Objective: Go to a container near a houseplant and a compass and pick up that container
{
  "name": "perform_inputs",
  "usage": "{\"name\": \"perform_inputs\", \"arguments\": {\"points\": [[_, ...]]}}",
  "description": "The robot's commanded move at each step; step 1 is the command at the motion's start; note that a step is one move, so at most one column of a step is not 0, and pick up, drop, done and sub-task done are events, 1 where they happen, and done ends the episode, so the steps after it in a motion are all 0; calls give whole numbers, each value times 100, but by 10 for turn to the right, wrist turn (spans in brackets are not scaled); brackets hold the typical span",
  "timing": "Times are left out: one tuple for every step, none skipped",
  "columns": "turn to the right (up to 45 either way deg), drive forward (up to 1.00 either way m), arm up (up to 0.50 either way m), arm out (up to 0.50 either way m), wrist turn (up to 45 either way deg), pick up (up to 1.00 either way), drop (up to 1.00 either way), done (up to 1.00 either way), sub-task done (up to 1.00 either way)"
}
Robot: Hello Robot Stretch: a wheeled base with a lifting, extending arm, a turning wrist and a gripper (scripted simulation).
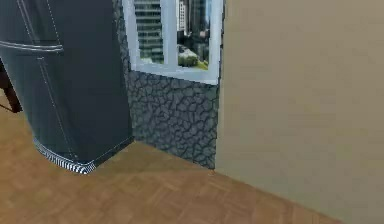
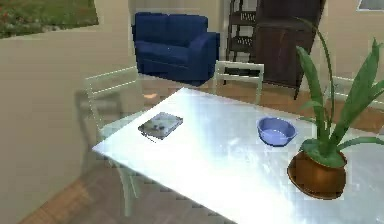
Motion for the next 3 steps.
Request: {"name": "perform_inputs", "arguments": {"points": [[-450,0,0,0,0,0,0,0,0],[-150,0,0,0,0,0,0,0,0],[0,10,0,0,0,0,0,0,0]]}}
